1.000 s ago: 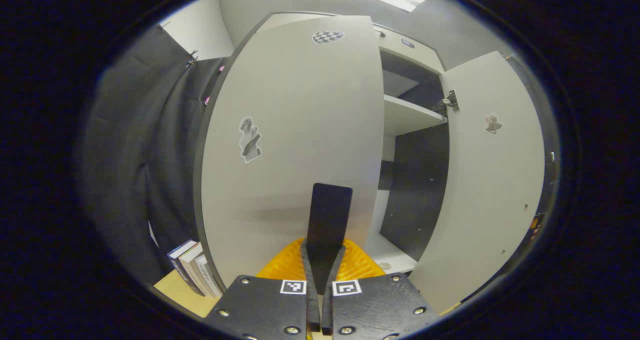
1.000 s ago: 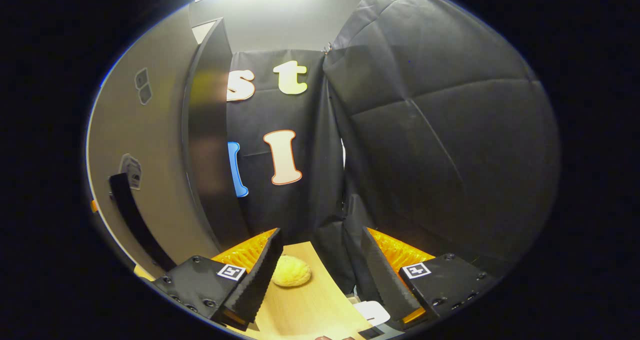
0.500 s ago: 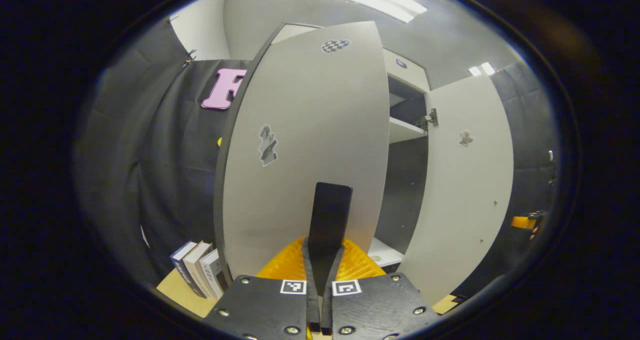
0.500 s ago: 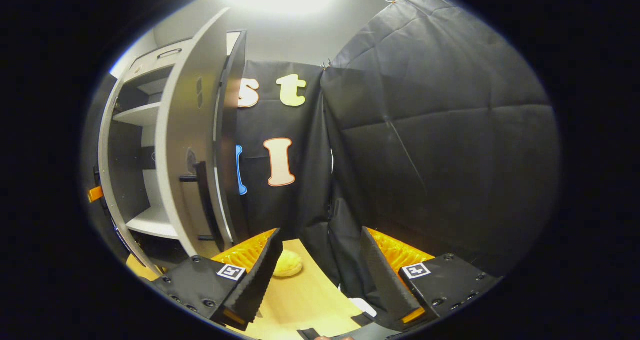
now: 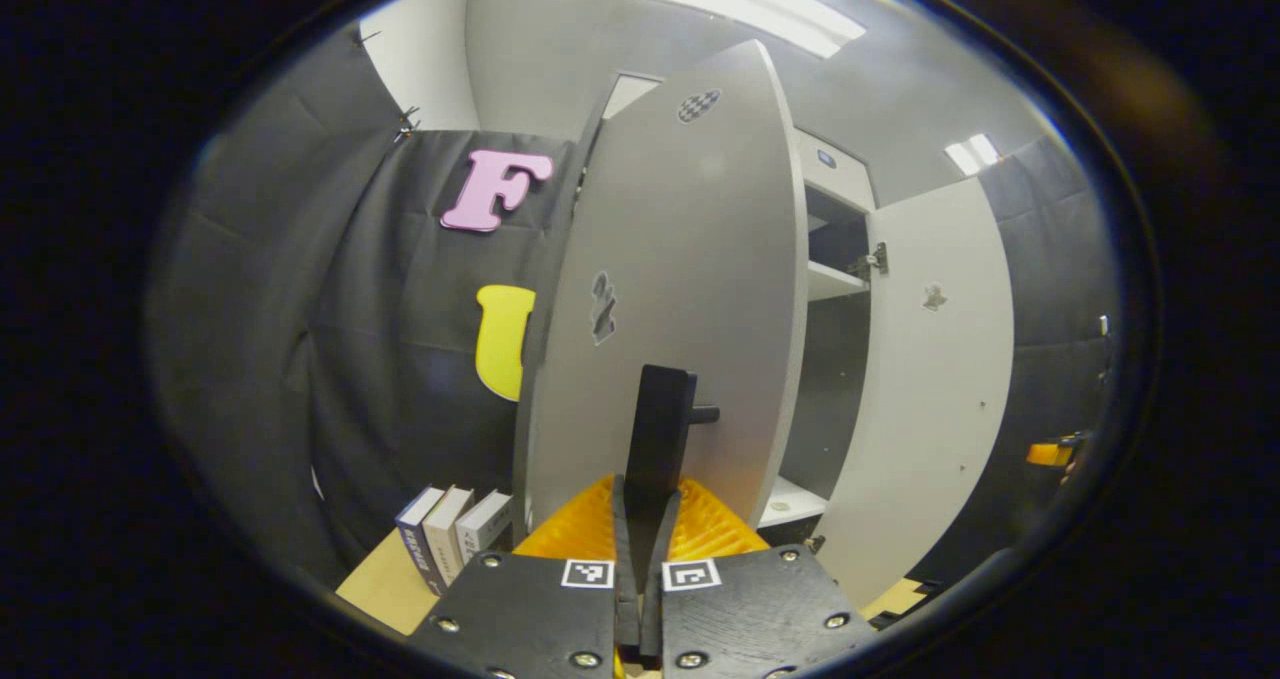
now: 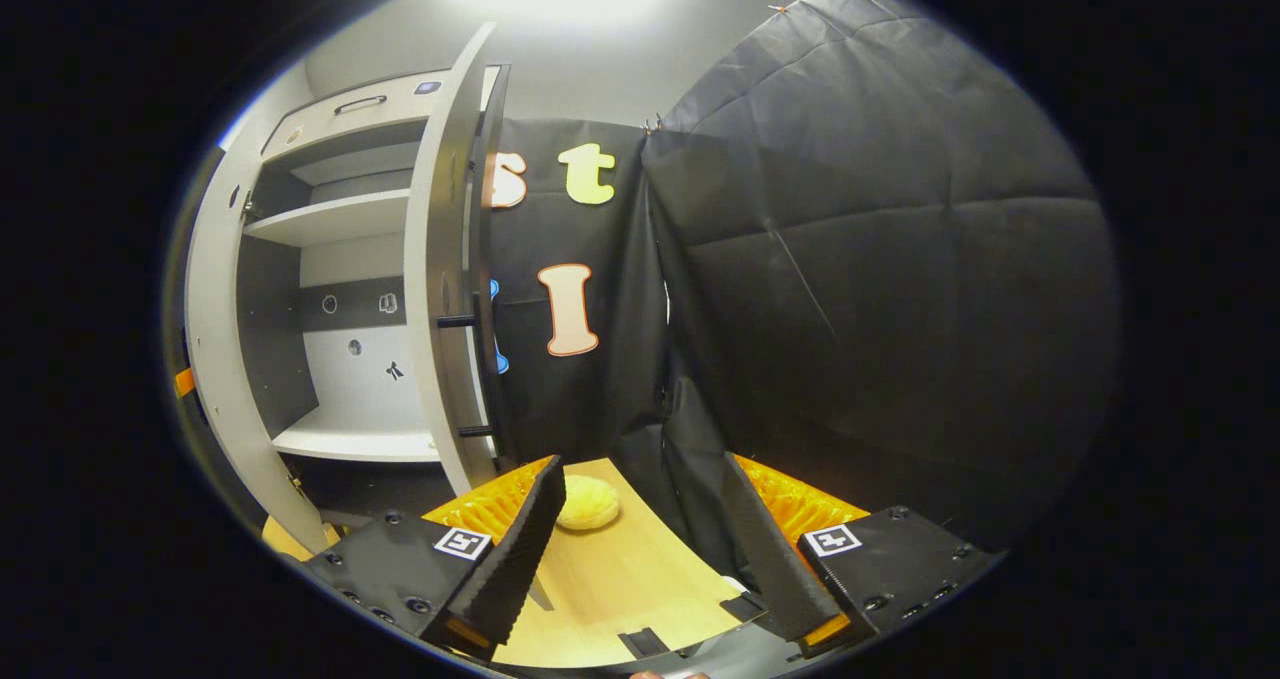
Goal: Open the right door of the double-door shoe cabinet with the right hand, and open the left door with the left hand.
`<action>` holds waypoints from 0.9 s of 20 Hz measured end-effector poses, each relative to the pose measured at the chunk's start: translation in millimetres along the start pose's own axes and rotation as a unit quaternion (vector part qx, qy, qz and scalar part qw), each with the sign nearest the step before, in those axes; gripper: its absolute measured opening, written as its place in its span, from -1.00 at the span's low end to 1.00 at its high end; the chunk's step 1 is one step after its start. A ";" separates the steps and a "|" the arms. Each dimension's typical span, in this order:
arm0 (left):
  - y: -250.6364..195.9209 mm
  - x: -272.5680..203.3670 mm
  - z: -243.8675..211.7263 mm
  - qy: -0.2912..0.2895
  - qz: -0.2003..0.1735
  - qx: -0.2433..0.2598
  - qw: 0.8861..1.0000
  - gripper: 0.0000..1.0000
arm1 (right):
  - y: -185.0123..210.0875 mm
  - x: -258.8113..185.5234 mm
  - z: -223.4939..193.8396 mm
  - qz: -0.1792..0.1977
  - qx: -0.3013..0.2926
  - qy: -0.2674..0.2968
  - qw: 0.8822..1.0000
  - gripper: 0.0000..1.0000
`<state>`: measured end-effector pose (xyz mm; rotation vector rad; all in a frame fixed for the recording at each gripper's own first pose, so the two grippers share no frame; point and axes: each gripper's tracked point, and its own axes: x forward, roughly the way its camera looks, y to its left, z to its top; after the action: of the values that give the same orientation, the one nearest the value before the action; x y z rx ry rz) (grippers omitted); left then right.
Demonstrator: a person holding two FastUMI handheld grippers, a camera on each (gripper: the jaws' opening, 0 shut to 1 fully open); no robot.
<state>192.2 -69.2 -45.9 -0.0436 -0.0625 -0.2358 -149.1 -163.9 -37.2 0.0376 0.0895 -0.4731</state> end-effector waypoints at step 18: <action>69.0 -18.8 6.3 0.012 0.062 -0.054 0.997 -0.96 | 39.6 -4.7 0.2 0.038 0.006 0.001 0.999 0.95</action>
<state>189.8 2.5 -43.4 -0.1526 -0.0233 -0.1150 -135.1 -126.5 -36.0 0.0525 0.0865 -0.3984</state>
